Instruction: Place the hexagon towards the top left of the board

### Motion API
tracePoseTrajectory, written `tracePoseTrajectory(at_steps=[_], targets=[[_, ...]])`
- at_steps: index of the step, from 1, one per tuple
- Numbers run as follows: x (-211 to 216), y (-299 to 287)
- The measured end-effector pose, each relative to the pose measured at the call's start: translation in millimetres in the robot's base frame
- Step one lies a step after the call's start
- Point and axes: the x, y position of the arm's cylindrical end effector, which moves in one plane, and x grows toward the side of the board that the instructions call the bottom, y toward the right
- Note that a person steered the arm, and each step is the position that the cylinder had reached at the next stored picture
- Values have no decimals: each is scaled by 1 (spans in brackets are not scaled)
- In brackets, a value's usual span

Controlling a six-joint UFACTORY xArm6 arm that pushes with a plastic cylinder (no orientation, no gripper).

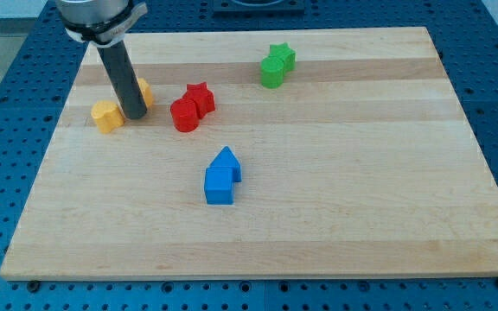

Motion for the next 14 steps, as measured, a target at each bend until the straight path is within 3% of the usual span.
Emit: tracePoseTrajectory(at_steps=[6, 10, 14], targets=[[-10, -30], [-17, 34], [-81, 32]])
